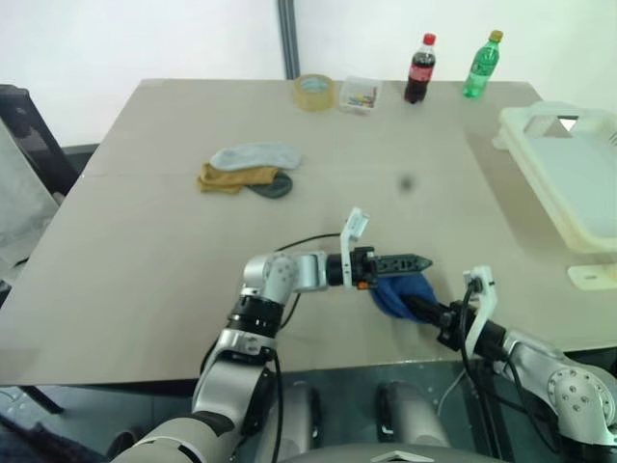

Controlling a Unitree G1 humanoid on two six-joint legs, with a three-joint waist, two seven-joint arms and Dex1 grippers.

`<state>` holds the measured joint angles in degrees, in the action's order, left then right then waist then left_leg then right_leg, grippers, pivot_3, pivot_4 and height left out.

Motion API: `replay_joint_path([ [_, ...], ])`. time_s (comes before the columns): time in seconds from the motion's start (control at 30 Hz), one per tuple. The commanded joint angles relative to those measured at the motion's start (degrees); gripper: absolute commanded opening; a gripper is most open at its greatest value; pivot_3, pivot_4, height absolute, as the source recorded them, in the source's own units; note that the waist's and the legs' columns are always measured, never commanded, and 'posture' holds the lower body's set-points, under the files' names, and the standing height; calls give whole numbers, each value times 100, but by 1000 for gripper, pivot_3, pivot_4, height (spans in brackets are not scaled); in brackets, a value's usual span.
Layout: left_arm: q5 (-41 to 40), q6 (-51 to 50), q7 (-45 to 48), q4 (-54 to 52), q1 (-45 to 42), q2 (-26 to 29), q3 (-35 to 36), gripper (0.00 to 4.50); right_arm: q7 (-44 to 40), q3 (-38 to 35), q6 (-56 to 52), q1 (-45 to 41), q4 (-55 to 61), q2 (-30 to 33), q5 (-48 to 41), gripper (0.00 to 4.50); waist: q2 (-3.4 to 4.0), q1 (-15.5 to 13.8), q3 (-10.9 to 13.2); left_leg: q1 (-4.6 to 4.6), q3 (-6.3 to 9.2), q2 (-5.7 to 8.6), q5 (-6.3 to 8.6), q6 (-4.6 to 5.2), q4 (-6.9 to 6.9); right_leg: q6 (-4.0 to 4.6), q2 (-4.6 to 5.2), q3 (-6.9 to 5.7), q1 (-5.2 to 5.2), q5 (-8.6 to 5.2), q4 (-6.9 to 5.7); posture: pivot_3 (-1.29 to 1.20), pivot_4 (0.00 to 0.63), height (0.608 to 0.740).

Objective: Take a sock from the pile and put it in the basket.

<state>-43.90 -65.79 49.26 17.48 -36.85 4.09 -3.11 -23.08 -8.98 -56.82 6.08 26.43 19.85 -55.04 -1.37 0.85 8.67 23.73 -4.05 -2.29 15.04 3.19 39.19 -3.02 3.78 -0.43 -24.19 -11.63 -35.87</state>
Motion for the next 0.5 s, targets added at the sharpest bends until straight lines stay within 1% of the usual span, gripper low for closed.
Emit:
replay_joint_path([
  [0.03, -2, 51, 19, -123, 6, -22, 16, 4500, 68, 142, 18, -4, -266, -144, 21, 69, -2, 4, -1, 0, 0, -1, 0, 0, 0, 0, 0, 0, 0, 0, 0, 0, 150, 740],
  [0.13, -3, 74, 25, -219, 48, 37, 33, 4500, 249, -32, 39, -34, -317, -254, -41, 69, -2, 4, -1, 0, 0, -3, 0, 0, 0, 0, 0, 0, 0, 0, 0, 0, 150, 740],
  [0.23, -45, 317, 122, -603, 221, 162, 110, 4500, 444, -353, 78, 23, -295, -307, -179, 69, -2, 2, -1, 1, -2, -4, 0, 0, 0, 1, 1, 1, 0, 0, 0, 0, 150, 740],
  [0.3, 166, 754, 327, -1060, 430, 392, -116, 4500, 560, -573, 79, 90, -210, -280, -325, 69, -1, -10, -1, 3, -2, -4, 0, 0, -1, 2, 9, 1, -2, 1, 0, 0, 150, 740],
  [0.37, 620, 1497, 447, -1613, 725, 647, -439, 4500, 707, -798, 93, 168, -123, -176, -405, 69, 2, -22, 0, 5, -2, 0, 0, -1, -2, 3, 17, -1, -3, 1, 0, 0, 150, 740],
  [0.5, 1304, 2778, 384, -2140, 1144, 878, -703, 4500, 904, -1174, 100, 246, -65, 76, -596, 69, 7, -157, 0, 13, -6, 13, 6, 8, -4, 4, 40, 0, -3, 1, 10, 0, 150, 740],
])
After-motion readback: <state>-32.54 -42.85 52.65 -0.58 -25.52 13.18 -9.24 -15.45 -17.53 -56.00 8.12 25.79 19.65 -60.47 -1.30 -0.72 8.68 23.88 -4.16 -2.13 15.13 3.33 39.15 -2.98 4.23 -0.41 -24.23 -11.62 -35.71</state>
